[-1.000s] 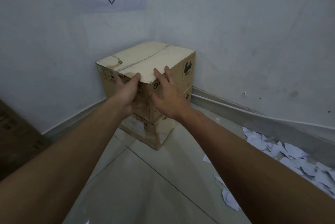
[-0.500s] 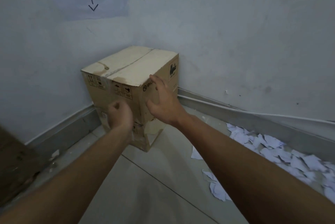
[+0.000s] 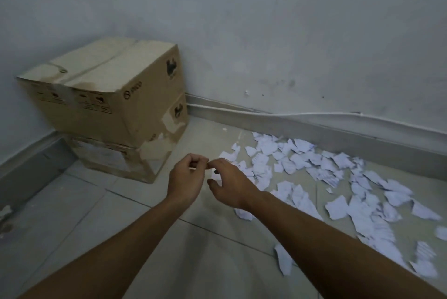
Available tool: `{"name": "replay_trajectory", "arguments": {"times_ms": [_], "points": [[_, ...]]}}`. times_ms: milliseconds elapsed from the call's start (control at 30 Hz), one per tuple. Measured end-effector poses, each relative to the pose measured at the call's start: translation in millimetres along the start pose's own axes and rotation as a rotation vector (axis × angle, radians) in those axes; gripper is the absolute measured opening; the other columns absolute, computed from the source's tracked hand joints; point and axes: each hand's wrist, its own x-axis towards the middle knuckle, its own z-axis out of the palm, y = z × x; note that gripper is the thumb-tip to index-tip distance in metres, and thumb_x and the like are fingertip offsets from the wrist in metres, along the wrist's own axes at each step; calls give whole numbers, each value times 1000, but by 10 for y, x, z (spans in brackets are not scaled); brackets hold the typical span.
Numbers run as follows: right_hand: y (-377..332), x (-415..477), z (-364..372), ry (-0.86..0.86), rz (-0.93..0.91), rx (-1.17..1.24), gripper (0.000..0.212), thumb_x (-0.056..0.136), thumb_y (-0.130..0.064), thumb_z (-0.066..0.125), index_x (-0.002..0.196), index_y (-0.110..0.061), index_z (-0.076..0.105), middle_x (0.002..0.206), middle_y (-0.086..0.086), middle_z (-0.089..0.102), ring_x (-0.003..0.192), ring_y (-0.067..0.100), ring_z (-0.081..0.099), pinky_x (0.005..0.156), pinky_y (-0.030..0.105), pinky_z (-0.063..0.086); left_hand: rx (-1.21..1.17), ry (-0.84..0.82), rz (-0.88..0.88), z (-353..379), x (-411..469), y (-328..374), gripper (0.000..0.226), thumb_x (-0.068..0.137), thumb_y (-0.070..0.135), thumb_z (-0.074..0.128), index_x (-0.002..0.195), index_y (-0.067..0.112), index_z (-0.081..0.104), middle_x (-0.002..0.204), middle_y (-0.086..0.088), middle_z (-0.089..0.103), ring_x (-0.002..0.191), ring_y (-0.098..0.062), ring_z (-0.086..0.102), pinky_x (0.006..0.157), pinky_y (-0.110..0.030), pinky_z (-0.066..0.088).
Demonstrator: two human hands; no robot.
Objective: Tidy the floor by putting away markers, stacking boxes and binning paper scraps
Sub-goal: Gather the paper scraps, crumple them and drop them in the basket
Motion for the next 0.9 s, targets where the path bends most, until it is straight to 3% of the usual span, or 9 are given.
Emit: {"name": "replay_trajectory", "arguments": {"times_ms": [100,200,300,400,533,667,767,900], "points": [[243,-115,6,12,80,-8,39,94,-16,56,133,-15,54,137,3,55,125,18,51,104,31,42,66,-43,17,209,-11,-147,12,95,23,59,92,18,70,92,5,73,90,-17,68,80,-31,54],[492,-131,-23,20,129,-47,38,95,-20,55,133,-17,54,139,1,54,127,18,49,107,31,39,169,-81,46,401,16,-341,14,96,22,59,99,14,70,96,1,72,90,-18,66,67,-16,45],[782,-90,-84,46,176,-94,37,96,-22,55,133,-17,54,139,3,54,126,21,49,108,36,39,236,-123,59,560,94,-529,13,97,24,59,100,16,69,99,0,71,92,-18,64,66,-14,43],[1110,-14,-226,64,241,-171,39,96,-24,55,134,-16,52,141,5,51,130,23,45,110,42,35,291,-151,59,743,246,-691,12,97,25,58,104,19,65,111,-2,66,104,-19,61,78,-21,45],[1600,255,-499,180,328,-244,39,96,-27,55,133,-13,53,139,9,51,130,27,43,107,43,35,314,-79,64,1061,543,-848,34,95,31,60,127,20,57,135,-2,55,123,-23,53,98,-31,45],[1983,543,-612,235,363,-274,44,97,-31,55,136,-11,50,145,12,46,135,29,40,109,45,33,340,2,64,1433,771,-919,50,95,42,57,140,25,48,156,-2,38,146,-25,29,120,-48,23],[2187,723,-568,225,387,-261,49,99,-36,52,142,-14,45,157,11,32,146,29,26,115,47,24,455,37,75,1707,927,-947,55,96,48,51,147,30,40,163,2,24,152,-21,14,122,-43,3],[2381,907,-461,259,353,-290,55,98,-40,52,145,-15,41,159,10,29,146,29,26,117,49,23,618,86,142,1909,1011,-976,54,99,53,38,148,33,39,162,4,27,152,-20,14,120,-45,0]]}}
